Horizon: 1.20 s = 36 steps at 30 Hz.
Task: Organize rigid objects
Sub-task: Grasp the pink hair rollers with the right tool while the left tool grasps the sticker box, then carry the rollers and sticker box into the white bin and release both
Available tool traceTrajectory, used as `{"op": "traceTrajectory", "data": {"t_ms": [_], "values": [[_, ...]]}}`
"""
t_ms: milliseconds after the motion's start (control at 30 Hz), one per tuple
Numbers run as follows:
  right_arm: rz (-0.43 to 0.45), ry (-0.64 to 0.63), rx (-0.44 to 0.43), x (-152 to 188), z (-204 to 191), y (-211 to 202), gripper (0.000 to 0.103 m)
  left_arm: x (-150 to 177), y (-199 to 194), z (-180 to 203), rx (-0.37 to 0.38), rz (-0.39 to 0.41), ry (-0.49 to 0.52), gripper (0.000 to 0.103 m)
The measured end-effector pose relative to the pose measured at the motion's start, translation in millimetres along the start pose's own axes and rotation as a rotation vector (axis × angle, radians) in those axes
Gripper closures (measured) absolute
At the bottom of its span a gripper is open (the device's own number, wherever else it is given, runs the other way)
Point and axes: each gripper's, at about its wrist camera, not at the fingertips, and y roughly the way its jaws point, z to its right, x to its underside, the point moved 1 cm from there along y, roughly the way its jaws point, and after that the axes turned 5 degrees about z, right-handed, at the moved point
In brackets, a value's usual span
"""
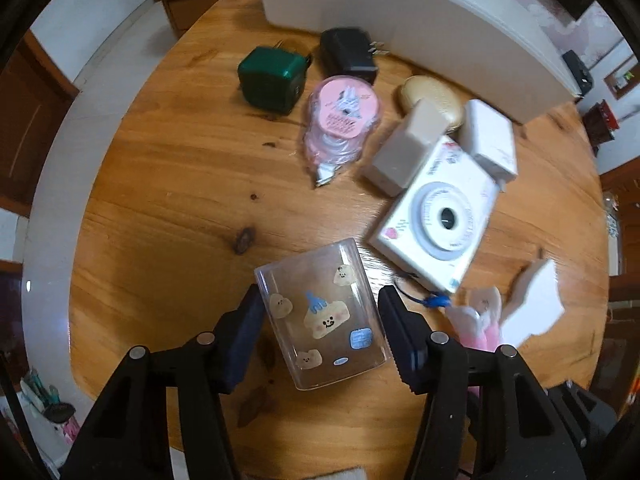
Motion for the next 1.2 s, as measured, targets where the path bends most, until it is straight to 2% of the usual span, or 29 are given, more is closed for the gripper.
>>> {"op": "traceTrajectory", "data": {"t_ms": [233,367,633,867,1067,1200], "values": [[0.050,0.025,0.013,-4.0,5.8,-31.6,0.077,-4.8,-59.2,20.7,0.053,0.135,0.120,0.042],[0.116,0.046,0.025,-26.5,17.7,-68.5,0.077,-19.0,-93.8,29.3,0.061,0.220,0.192,0.042],[0.314,0.072,0.025,-106.8,37.3,-169.0,0.077,-68.8,-154.0,49.4,0.013,0.415,0.336,0.042],[0.415,0.075,0.052,-172.0,47.1,-225.7,0.077,-111.7,-178.8,48.8,0.000,0.517,0.364,0.042],[0.405,0.108,0.074,-221.9,55.9,-221.8,0.077,-146.5,-182.2,49.9,-0.026,0.572,0.364,0.042],[0.384,0.134,0.102,-248.1,64.2,-199.4,0.077,-183.6,-156.3,53.7,-0.020,0.558,0.346,0.042]]}}
